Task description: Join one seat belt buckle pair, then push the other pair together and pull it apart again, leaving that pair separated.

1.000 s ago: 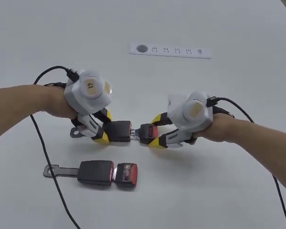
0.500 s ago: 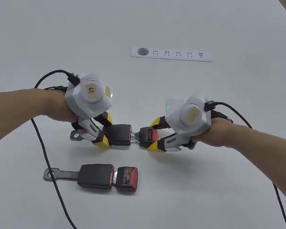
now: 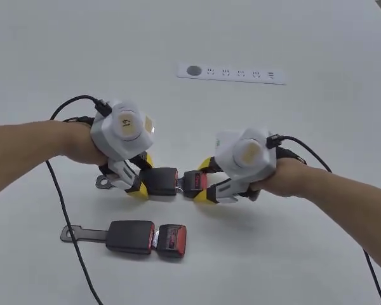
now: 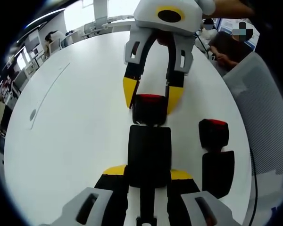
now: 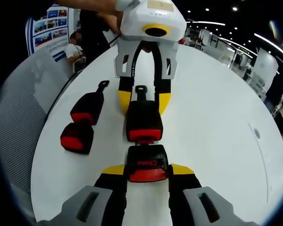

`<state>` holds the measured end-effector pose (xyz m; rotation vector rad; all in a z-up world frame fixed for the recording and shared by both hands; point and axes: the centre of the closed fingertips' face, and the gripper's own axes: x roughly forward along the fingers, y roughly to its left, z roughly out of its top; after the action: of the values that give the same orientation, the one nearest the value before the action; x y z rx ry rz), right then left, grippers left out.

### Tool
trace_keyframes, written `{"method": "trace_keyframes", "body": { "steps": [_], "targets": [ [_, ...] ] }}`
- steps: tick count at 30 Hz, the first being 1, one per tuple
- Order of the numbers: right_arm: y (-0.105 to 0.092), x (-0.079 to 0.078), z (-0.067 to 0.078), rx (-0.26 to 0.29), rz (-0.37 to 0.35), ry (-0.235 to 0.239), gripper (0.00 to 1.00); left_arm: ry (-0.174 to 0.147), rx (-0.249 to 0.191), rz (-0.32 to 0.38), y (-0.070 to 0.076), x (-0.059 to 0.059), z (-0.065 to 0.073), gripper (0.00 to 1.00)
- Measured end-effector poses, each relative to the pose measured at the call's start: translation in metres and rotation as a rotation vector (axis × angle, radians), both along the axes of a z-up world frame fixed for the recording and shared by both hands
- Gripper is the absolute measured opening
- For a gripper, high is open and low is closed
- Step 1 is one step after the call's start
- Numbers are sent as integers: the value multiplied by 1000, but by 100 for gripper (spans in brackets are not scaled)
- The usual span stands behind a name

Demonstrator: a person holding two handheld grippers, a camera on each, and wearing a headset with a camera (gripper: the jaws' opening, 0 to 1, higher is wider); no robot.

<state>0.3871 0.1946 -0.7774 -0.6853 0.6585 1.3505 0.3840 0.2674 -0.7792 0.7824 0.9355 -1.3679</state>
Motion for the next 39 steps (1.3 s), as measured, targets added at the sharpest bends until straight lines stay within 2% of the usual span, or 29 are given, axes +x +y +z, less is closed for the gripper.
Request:
{"method": "trace_keyframes", "body": {
  "steps": [6,12,31,35,39],
  "targets": [
    [1,0,1,-1,-9,5,29,-8,-16,-1,-1,-1,1,31],
    [3,0,0,-14,5,3,29,-18,9,-28,-2,0,0,31],
    [3,-1,3,-30,13,-6,29,-23,26,-46,-1,1,-1,31],
    [3,2,-2,-31,12,-7,30,-23,26,-43,-1,1,-1,31],
    [3,-1,3,-32,12,-9,30,-24,26,-40,-1,1,0,31]
  ]
}}
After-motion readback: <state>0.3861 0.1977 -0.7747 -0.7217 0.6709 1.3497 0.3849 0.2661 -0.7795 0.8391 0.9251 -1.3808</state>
